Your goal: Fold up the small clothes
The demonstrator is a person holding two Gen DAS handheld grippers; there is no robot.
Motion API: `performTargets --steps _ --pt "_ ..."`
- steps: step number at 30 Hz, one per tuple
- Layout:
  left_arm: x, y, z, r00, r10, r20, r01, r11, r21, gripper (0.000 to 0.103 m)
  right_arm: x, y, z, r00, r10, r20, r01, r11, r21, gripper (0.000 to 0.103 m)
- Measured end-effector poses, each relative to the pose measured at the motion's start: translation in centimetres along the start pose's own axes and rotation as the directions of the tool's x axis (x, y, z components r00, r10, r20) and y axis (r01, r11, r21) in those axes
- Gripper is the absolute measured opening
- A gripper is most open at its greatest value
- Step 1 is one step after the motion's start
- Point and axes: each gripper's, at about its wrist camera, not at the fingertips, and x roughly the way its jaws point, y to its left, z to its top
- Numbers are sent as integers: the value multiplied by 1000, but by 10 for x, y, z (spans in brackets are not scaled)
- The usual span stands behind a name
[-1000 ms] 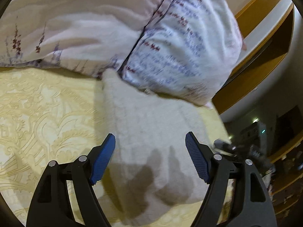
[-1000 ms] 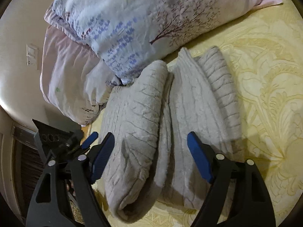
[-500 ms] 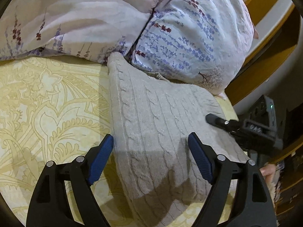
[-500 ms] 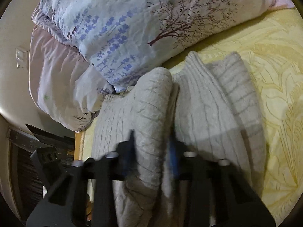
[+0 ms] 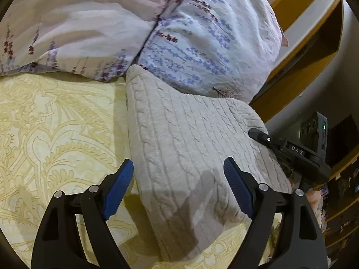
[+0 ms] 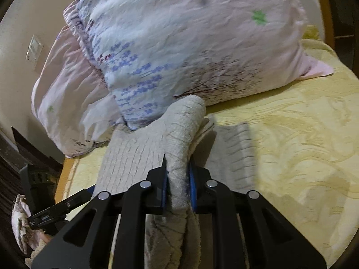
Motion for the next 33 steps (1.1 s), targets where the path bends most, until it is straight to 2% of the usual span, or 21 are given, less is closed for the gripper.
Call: performTargets --steps 7,12,13,15,18,19,20,23,30,33 --pt "6 -16 -9 999 47 -8 -46 996 72 83 -10 -7 1 996 -80 34 81 996 -30 14" --pt "13 -32 -19 991 133 -3 -130 978 162 83 -9 -28 0 986 -165 35 165 986 0 14" --pt "14 -36 -21 989 150 2 -148 972 183 84 -2 -35 -1 985 -171 7 171 985 20 15" --pt "17 -41 -24 985 170 5 -167 964 208 84 10 -45 -4 986 -164 -34 165 985 51 17" --pt "18 -47 -27 979 202 14 -200 952 232 85 5 -52 -6 986 -165 -24 167 983 79 31" --pt "18 -49 -29 977 214 21 -213 946 244 86 1 -54 -7 987 -162 -21 163 982 98 39" --pt "18 -50 -29 975 221 22 -219 943 251 87 -3 -56 -8 988 -154 -20 155 982 110 44" --pt "18 -54 -32 971 237 30 -236 933 272 88 -15 -65 -16 994 -104 -20 106 982 155 52" --pt "19 -60 -40 970 242 14 -236 929 285 88 -46 -83 -46 998 66 -7 -62 967 246 54" --pt "21 -61 -43 971 239 2 -230 931 283 88 -53 -80 -56 995 94 -14 -88 968 235 54"
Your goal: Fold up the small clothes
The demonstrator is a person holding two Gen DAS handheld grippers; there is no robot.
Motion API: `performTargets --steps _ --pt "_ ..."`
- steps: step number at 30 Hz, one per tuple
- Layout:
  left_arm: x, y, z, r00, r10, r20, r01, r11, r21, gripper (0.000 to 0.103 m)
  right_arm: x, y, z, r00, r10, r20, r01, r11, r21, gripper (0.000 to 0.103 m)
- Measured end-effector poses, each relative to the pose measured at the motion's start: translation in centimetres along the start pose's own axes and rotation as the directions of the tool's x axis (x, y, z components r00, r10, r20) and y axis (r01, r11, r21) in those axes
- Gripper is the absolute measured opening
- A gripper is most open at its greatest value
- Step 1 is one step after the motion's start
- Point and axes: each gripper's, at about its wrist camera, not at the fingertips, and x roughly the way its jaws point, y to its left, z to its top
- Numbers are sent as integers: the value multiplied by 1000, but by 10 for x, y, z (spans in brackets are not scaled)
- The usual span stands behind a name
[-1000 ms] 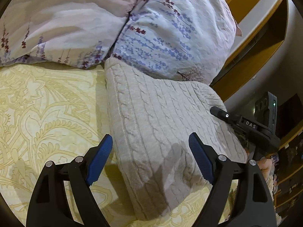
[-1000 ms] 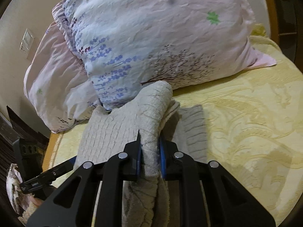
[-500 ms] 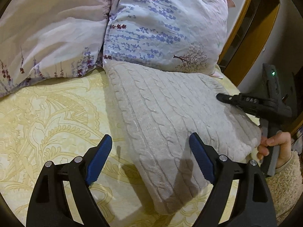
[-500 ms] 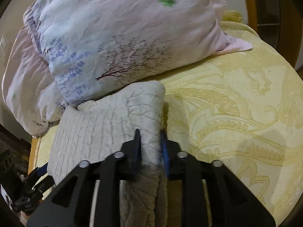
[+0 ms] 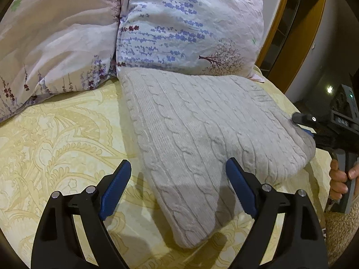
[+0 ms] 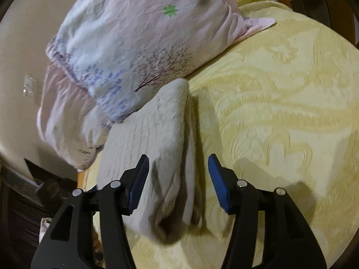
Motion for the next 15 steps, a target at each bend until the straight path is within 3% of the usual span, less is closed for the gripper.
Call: performTargets --steps 4,6,8,12,15 --pt "3 1 -3 999 -34 -27 33 999 -23 88 1 4 -18 999 -16 -38 14 999 -46 53" --pt "5 2 -5 998 -55 -40 53 998 -42 88 6 6 -24 998 -30 -56 26 997 -71 28" --pt "5 2 -6 997 -63 -46 61 997 -55 88 7 8 -27 998 -47 -42 43 996 -82 15" --pt "2 0 -6 997 -68 -43 66 996 -52 88 -12 20 -25 999 -31 44 36 993 -113 12" --pt "0 -4 -6 996 -76 -44 74 997 -38 88 -18 24 -27 994 -83 69 93 985 -144 11"
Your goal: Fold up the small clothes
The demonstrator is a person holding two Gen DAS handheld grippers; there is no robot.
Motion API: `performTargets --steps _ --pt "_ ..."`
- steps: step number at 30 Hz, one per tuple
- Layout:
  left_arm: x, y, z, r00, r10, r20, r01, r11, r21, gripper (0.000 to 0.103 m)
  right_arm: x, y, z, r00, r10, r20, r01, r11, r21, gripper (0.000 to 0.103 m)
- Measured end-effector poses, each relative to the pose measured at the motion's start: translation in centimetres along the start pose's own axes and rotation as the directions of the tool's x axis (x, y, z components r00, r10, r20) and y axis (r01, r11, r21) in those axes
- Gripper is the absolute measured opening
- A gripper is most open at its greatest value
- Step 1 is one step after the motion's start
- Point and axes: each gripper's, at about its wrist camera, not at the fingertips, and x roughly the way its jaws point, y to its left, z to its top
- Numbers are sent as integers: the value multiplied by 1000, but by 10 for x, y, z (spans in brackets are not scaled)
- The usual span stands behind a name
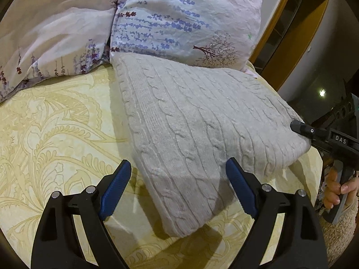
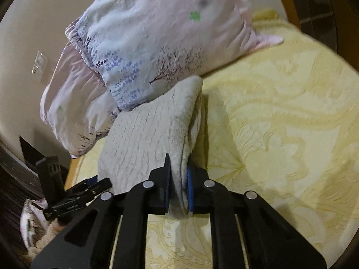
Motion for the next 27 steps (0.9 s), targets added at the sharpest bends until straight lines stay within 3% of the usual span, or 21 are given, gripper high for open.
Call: performTargets --steps 3,7,9,11,15,18,23,27 --pt "1 -2 -1 1000 -5 -9 5 1000 10 88 17 -14 -8 995 -78 -57 80 997 21 10" --pt "2 -2 -2 1000 -18 -19 18 1000 10 88 24 -23 -12 995 -66 -73 70 996 57 11" --pt "-1 2 0 999 -49 -16 49 999 -20 88 22 -21 -9 994 -67 -89 72 996 53 16" --pt "-7 8 3 996 -84 3 84 995 -59 88 16 -24 -2 994 -55 -94 63 995 81 38" --pt "-11 27 17 989 -140 38 144 976 -165 88 8 -34 20 998 30 -62 -18 982 187 58" --pt "-3 47 36 987 -150 55 160 951 -264 88 21 -41 47 995 84 -60 -67 967 247 60" --pt "20 75 64 990 -138 41 143 916 -376 88 64 -45 85 990 98 -104 -64 954 293 60" --pt "44 87 79 986 -169 16 159 887 -434 87 95 -45 101 987 80 -142 -34 953 301 59"
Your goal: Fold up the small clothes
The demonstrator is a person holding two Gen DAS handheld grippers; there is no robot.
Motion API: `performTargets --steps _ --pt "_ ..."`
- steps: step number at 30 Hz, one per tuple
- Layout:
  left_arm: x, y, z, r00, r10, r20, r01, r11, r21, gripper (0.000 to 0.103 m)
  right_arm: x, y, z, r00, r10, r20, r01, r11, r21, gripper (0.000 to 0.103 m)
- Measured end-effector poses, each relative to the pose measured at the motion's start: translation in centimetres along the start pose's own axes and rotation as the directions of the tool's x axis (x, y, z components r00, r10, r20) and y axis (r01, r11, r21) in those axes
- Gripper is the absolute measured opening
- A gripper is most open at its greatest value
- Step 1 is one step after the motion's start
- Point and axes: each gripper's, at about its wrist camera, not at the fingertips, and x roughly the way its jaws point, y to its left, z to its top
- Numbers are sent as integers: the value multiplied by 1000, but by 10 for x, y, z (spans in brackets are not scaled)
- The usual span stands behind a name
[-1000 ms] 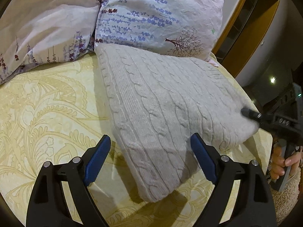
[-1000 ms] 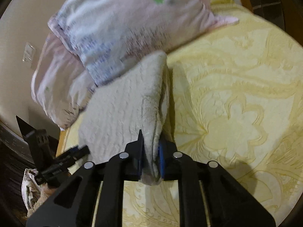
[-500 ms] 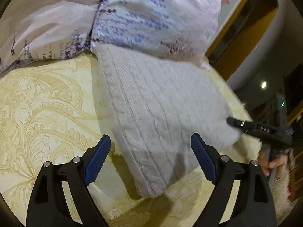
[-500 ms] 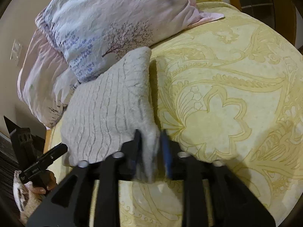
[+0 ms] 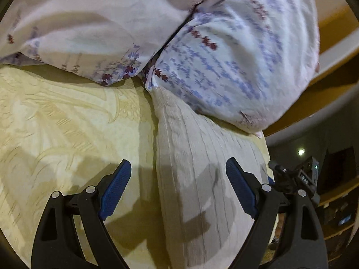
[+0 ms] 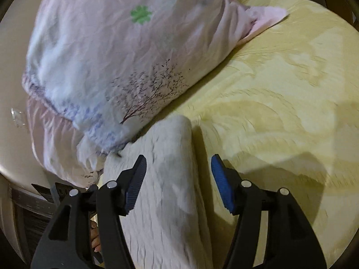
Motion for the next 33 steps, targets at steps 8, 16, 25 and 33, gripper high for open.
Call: performTargets --steps 8,16,25,33 --pt "24 -5 18 998 -54 16 54 999 -2 34 1 25 4 997 38 72 -26 987 -161 9" --pt "31 1 19 997 1 71 -4 999 41 6 19 3 4 989 -126 76 134 985 -110 8" --pt "10 2 4 997 -47 68 44 998 38 17 -4 0 -4 993 -94 69 99 993 -65 62" --pt "-21 -15 -33 995 -94 30 88 984 156 84 -25 -37 -22 997 65 -32 -64 997 30 74"
